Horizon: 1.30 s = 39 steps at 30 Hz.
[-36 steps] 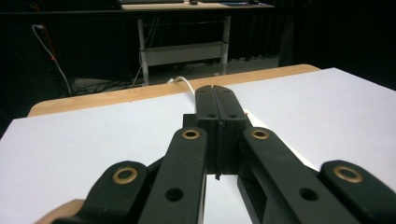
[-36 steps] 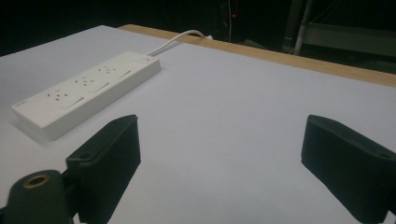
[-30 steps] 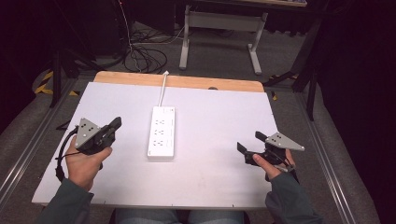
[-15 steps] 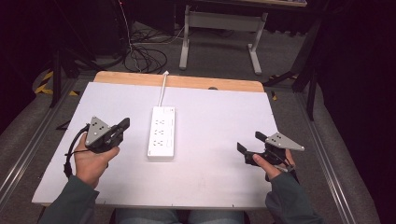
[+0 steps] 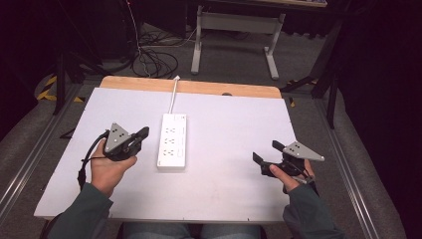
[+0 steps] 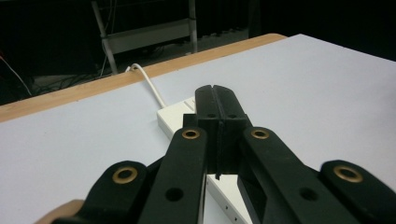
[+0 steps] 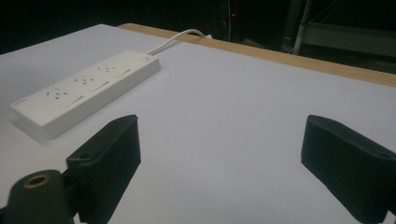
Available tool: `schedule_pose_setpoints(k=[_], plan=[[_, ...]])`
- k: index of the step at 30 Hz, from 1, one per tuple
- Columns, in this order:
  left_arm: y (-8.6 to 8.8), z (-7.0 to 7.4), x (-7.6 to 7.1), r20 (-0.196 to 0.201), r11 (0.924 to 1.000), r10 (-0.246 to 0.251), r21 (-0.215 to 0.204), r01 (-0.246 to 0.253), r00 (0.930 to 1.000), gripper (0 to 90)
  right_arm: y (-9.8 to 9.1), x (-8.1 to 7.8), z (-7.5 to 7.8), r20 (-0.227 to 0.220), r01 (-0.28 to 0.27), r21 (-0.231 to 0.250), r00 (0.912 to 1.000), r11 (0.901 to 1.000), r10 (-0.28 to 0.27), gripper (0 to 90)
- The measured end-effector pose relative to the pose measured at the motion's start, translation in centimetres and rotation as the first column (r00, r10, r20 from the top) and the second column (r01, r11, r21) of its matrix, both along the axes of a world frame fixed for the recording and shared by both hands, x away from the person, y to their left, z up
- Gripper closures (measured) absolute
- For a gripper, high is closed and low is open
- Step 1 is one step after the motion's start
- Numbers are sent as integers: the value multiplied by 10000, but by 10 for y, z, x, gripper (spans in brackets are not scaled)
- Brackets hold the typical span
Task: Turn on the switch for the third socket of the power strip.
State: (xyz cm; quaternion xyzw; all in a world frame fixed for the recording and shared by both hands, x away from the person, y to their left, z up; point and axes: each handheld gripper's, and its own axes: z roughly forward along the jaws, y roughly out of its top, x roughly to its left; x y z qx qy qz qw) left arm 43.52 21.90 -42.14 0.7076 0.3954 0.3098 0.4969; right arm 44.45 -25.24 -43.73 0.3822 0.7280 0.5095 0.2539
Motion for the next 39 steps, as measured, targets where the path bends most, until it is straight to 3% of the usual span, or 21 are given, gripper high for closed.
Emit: schedule_pose_setpoints(k=[20, 39], plan=[[-17, -5, 8, -304, 9975, -571, 396, 583, 9979, 900, 1, 0, 0, -22, -20, -15, 10000, 10000, 20, 123], [-27, -9, 12, -559, 9942, -821, 654, 857, 9951, 900, 1, 0, -1, -14, -44, -26, 10000, 10000, 44, 123]])
